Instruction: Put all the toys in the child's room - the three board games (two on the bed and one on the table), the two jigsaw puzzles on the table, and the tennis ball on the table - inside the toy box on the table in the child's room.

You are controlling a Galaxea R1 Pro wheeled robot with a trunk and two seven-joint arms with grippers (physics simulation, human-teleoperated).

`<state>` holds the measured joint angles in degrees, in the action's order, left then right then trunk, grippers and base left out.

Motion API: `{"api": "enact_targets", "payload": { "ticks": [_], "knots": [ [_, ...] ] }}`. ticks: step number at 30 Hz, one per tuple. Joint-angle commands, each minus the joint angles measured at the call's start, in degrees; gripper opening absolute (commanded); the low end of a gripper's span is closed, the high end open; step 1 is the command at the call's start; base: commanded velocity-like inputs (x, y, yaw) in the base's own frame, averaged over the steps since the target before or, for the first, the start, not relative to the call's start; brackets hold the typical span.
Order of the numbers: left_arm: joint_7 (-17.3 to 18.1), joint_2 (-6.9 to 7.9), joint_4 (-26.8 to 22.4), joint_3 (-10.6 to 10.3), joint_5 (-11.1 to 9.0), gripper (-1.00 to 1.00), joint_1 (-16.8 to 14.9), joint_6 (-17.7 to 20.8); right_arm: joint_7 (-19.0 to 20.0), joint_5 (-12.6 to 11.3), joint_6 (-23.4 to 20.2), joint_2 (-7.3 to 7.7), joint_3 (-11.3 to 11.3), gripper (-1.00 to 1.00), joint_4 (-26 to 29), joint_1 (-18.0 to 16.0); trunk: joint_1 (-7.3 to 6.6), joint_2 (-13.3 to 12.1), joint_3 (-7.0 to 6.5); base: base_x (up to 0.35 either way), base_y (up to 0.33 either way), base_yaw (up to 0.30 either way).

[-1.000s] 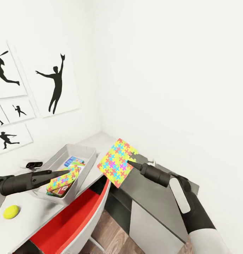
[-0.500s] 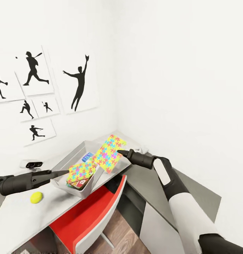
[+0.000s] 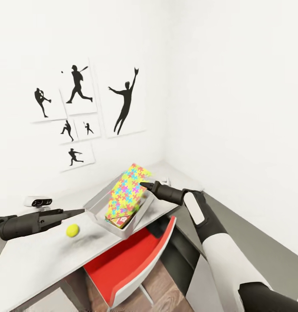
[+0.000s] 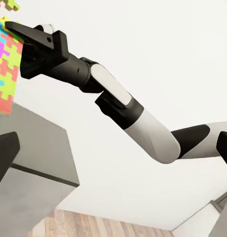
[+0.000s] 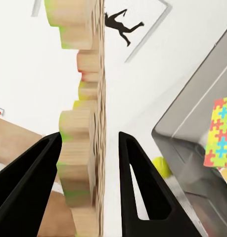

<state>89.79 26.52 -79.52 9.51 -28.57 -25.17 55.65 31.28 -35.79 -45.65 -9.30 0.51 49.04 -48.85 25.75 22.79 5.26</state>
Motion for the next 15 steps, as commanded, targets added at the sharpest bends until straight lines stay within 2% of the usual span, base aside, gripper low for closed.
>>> {"api": "enact_targets", "payload": {
  "ticks": [1,5,11,15],
  "knots": [
    [0.21,0.02,-0.01,-0.02,0.01,1.00,-0.06,0.61,-0.26,-0.18,-0.32,-0.06,-0.05,-1.00,0.02,-0.07,0.04,0.13,0.13,0.000,0.001,0.291],
    [0.21,-0.01,0.02,-0.02,0.11,1.00,-0.06,0.60,-0.94,-0.10,-0.31,-0.16,-0.01,-1.00,0.00,-0.10,0.04,0.13,0.13,0.061,0.000,0.291],
    [0.21,-0.06,0.06,-0.02,0.12,1.00,-0.06,0.60,-1.27,-0.02,0.63,-0.09,0.09,-1.00,0.00,-0.17,0.04,0.13,0.13,0.174,-0.011,0.291],
    [0.21,-0.10,0.07,-0.02,0.15,1.00,-0.06,0.60,-1.36,0.12,0.86,0.11,0.15,-1.00,0.20,-0.13,0.04,0.13,0.13,0.042,-0.007,0.156]
  ]
}}
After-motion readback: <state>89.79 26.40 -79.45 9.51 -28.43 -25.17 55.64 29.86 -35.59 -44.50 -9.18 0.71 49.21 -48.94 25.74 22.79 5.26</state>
